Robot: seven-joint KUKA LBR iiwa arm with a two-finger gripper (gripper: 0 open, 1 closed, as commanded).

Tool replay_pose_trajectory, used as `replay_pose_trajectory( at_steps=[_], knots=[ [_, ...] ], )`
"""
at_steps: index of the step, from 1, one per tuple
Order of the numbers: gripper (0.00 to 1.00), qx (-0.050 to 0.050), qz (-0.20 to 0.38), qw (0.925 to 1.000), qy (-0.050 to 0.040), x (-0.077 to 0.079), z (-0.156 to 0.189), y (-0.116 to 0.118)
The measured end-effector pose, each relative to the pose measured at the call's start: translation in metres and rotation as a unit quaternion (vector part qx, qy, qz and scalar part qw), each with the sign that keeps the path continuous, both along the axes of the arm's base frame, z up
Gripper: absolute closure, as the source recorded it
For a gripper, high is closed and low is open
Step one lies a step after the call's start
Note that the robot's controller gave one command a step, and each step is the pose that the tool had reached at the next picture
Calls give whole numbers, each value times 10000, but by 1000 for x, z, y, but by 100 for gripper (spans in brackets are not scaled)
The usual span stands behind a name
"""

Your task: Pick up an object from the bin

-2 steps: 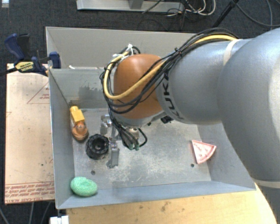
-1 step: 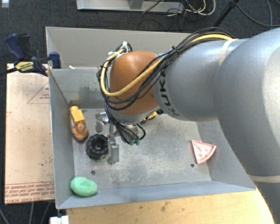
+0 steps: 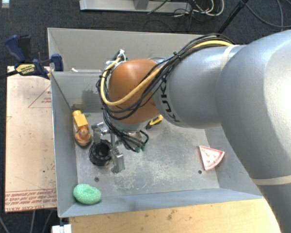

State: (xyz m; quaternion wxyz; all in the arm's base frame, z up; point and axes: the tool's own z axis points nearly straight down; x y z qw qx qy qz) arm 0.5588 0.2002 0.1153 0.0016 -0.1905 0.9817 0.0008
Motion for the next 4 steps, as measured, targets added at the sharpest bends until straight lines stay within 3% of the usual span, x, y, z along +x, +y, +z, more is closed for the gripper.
replay_pose_trajectory(
  at_steps=[1,2,3,4],
  knots=[
    [0,8,-785,9969,6,1,-22,5],
    [100,30,524,9986,-40,4,-36,1],
    [100,31,524,9986,-41,4,-36,1],
    [100,1,579,9983,0,-13,94,32]
  ],
)
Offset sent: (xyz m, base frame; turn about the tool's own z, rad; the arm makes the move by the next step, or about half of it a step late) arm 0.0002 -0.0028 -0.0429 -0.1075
